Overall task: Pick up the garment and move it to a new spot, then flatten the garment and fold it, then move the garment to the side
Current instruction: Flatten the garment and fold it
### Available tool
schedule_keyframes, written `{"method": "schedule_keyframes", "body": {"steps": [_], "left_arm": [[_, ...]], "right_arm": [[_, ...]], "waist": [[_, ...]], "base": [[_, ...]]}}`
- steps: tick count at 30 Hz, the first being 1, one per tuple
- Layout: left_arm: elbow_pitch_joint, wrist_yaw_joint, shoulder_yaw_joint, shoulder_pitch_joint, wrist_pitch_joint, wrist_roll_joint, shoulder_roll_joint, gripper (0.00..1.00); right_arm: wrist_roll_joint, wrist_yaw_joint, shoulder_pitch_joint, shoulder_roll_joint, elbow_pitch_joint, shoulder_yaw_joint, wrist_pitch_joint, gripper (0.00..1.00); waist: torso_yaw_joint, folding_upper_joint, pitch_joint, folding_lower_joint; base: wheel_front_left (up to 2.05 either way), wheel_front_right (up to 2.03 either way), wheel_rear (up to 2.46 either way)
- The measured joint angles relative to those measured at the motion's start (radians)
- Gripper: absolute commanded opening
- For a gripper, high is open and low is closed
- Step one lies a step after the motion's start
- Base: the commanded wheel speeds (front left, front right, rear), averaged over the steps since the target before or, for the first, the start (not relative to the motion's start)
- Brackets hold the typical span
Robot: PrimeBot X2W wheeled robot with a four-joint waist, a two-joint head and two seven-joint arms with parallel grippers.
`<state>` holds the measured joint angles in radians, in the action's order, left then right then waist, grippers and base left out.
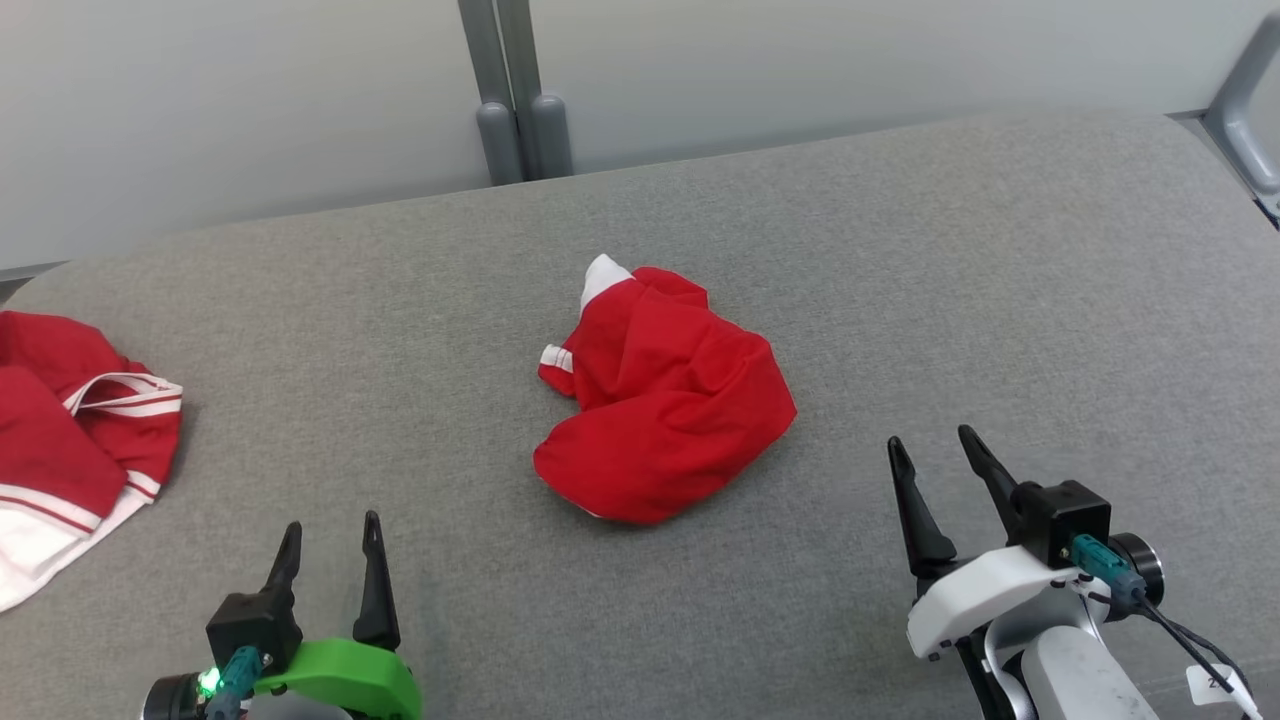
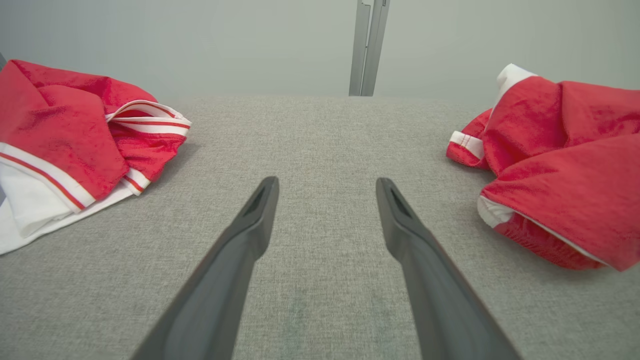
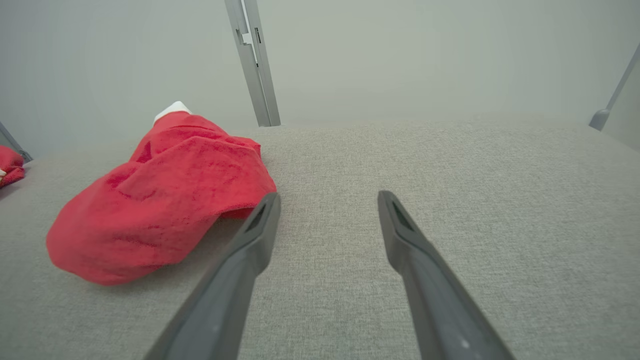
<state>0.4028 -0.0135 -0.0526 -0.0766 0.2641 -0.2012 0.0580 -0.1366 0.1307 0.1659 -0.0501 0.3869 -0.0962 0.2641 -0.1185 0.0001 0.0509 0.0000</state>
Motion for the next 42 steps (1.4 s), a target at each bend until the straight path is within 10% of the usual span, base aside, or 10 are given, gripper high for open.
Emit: {"method": "schedule_keyframes", "body": {"steps": [13, 29, 30, 31, 37, 42], "left_arm": [[0.018, 0.019, -0.039, 0.023, 0.000, -0.036, -0.008, 1.00], [0.038, 0.004, -0.122, -0.020, 0.000, -0.103, -0.009, 1.00], [0.037, 0.003, -0.126, -0.021, 0.000, -0.105, -0.009, 1.00], [0.034, 0.001, -0.129, -0.021, 0.000, -0.107, -0.009, 1.00], [0.025, -0.006, -0.134, -0.022, 0.000, -0.111, -0.009, 1.00], [0.027, -0.005, -0.147, -0.022, 0.000, -0.109, -0.009, 1.00]], "right_arm": [[-0.015, 0.000, 0.095, 0.002, 0.021, -0.331, 0.000, 1.00], [0.131, 0.001, 0.418, 0.000, 0.585, -0.523, -0.052, 1.00], [0.123, 0.001, 0.423, 0.000, 0.594, -0.523, -0.051, 0.36], [0.115, 0.001, 0.427, 0.000, 0.597, -0.526, -0.040, 0.00], [0.022, 0.001, 0.453, -0.002, 0.523, -0.535, -0.007, 0.00], [-0.208, 0.001, 0.506, 0.000, 0.226, -0.552, -0.002, 0.00]], "waist": [[0.091, 0.0000, -0.018, 0.0000], [0.281, 0.0000, 0.036, 0.0000], [0.292, 0.0000, 0.041, 0.0000], [0.301, 0.0000, 0.047, 0.0000], [0.322, 0.0000, 0.077, 0.0000], [0.316, -0.0001, 0.067, 0.0000]], "base": [[0.00, 0.00, 0.00], [0.00, 0.00, 0.00], [0.00, 0.00, 0.00], [0.00, 0.00, 0.00], [0.00, 0.00, 0.00], [0.00, 0.00, 0.00]]}}
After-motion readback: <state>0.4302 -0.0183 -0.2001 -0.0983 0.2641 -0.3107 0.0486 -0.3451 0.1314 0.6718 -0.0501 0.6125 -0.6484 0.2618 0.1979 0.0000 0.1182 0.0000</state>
